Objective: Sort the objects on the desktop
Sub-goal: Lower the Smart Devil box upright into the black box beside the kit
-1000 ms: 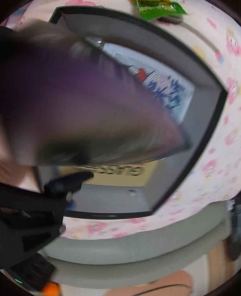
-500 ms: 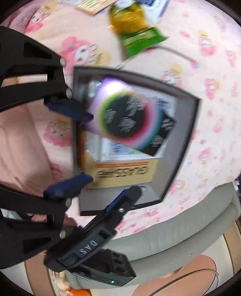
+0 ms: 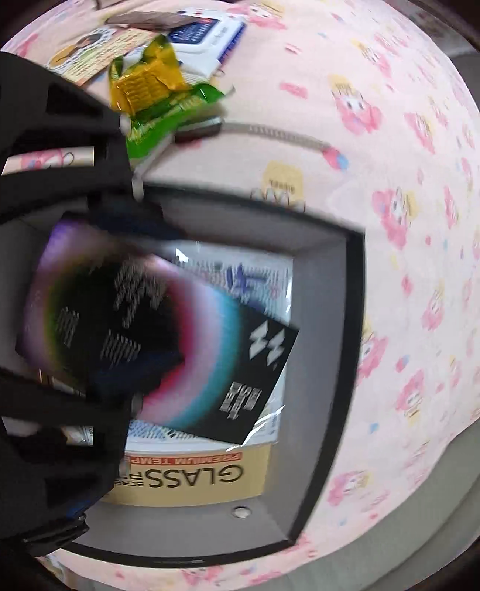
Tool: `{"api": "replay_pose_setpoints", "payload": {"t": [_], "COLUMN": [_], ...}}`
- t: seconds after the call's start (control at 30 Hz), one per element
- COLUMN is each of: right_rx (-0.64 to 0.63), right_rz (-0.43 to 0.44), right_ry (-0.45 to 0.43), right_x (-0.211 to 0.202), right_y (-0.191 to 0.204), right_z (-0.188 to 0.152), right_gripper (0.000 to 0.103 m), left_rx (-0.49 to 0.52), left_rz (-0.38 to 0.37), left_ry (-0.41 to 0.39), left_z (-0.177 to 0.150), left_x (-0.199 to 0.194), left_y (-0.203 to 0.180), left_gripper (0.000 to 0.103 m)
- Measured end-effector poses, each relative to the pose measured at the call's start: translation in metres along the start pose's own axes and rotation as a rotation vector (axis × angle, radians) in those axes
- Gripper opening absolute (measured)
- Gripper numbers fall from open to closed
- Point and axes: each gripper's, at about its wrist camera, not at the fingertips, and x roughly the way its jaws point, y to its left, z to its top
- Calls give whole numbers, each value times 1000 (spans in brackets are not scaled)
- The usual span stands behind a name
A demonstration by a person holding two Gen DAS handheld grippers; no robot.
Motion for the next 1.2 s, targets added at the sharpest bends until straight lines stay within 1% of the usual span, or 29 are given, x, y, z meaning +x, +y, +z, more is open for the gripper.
{"api": "replay_pose_setpoints", "payload": {"t": [0.03, 0.07, 0.1, 0.2, 0.23, 0.3, 0.4, 0.43, 0.47, 0.57, 0.6, 0.63, 0.67, 0.7, 0.77, 0.8, 0.83, 0.87, 0.9, 0.93, 0.97, 1.0, 1.03, 1.07, 1.17, 1.2], "right_rx": [-10, -18, -25, -44, -45, -29, 33, 40, 34, -13, -27, -42, -52, -59, -45, -27, -17, -14, -22, -37, -50, -61, -72, -80, -65, -58], "right_rz": [-18, -35, -51, -86, -89, -80, -13, 10, 15, -1, 2, 5, 2, -6, -16, -16, -15, -15, -16, -18, -19, -21, -22, -29, -39, -41], "right_ry": [7, 9, 7, -7, -12, -16, 22, 36, 46, 71, 77, 82, 82, 77, 69, 67, 69, 72, 77, 81, 87, 94, 101, 105, 104, 103], "right_x": [2, 2, 1, -4, -6, -9, -6, -5, -3, 1, 3, 4, 5, 5, 6, 7, 8, 10, 11, 12, 14, 17, 19, 21, 24, 25], "right_y": [0, 0, -1, -4, -6, -14, -29, -31, -31, -22, -18, -14, -11, -9, -10, -12, -14, -14, -12, -9, -6, -3, 0, 2, 0, -2], "right_z": [-1, -1, -1, -1, 0, 0, 2, 3, 3, 1, 1, 0, -1, -3, -3, -2, -1, -1, 0, -1, -1, -2, -2, -3, -1, 0], "right_gripper": [53, 53, 53, 53, 54, 57, 58, 58, 58, 62, 62, 62, 62, 62, 62, 62, 62, 62, 62, 62, 62, 62, 62, 62, 62, 62], "left_rx": [11, 10, 6, -31, -33, -41, -55, -57, -58, -55, -52, -52, -51, -50, -48, -50, -44, -24, 1, 29, 59, 79, 95, 100, 68, 67], "left_rz": [32, 42, 38, -10, -16, -24, -35, -65, -107, -253, -255, -238, -220, -202, -167, -146, -138, -133, -122, -95, -30, 26, 72, 82, 12, -16], "left_ry": [11, 19, 25, 63, 71, 80, 93, 100, 108, 126, 116, 101, 86, 71, 41, 61, 78, 80, 78, 73, 61, 48, 37, 44, 116, 141], "left_z": [1, 4, 7, 15, 16, 15, 14, 13, 12, 8, 9, 12, 14, 17, 22, 25, 28, 31, 34, 36, 38, 39, 39, 40, 54, 51], "left_x": [4, 7, 10, 16, 17, 18, 18, 17, 16, 12, 11, 10, 10, 9, 8, 14, 19, 20, 19, 19, 20, 23, 28, 32, 41, 40], "left_y": [-5, -8, -11, -15, -17, -16, -13, -13, -13, -19, -17, -13, -10, -6, 1, 4, 5, 2, -2, -8, -15, -21, -28, -30, -29, -32], "left_gripper": [75, 76, 78, 79, 81, 82, 82, 82, 81, 80, 75, 62, 57, 57, 61, 62, 60, 61, 63, 70, 76, 85, 92, 94, 94, 93]}}
